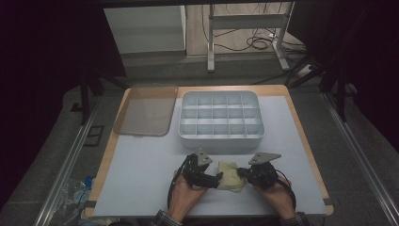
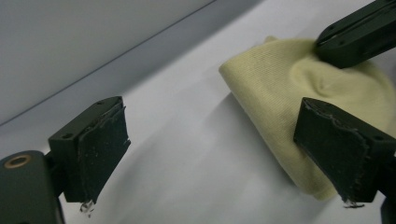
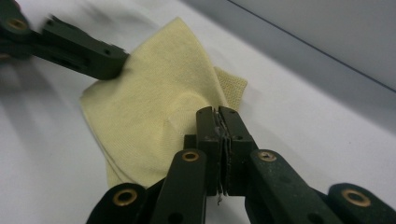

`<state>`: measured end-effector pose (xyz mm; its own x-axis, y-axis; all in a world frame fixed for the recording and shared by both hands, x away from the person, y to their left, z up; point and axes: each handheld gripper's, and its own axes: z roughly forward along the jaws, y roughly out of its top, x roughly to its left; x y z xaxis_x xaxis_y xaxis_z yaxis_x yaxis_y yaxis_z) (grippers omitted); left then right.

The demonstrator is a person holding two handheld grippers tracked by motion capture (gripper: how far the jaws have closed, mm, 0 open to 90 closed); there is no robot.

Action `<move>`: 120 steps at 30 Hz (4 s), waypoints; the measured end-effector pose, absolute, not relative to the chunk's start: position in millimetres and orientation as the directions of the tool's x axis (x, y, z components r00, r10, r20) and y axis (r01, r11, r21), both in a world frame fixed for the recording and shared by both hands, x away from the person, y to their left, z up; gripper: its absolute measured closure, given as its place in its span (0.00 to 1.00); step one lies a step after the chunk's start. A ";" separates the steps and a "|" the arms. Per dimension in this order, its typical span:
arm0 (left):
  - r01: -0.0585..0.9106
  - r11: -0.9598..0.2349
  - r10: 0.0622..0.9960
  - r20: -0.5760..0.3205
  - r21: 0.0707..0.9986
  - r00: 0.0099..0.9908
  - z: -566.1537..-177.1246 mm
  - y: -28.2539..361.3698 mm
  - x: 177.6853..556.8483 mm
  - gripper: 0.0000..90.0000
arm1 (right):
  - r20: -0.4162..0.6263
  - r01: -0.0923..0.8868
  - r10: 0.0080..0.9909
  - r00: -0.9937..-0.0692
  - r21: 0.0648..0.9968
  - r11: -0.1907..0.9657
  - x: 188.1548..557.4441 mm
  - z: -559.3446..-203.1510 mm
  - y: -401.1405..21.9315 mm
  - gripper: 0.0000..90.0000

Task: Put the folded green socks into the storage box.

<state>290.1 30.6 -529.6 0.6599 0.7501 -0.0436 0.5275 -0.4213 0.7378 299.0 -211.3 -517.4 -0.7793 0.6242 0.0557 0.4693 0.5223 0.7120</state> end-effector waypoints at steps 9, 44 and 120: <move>0.549 -0.433 0.759 -0.039 0.715 0.650 -539.3 27.0 295.1 0.11 | 0.062 0.479 0.635 -0.770 0.714 0.510 300.5 -517.9 -217.1 0.99; 0.565 -0.409 0.665 -0.191 0.716 0.722 -537.5 26.4 290.5 0.74 | 0.059 0.426 0.607 -0.793 0.766 0.482 307.5 -504.2 -196.3 0.99; 0.620 -0.333 0.658 -0.295 0.711 0.693 -536.5 25.5 292.7 0.94 | 0.063 0.409 0.563 -0.824 0.755 0.513 284.0 -517.4 -188.7 0.99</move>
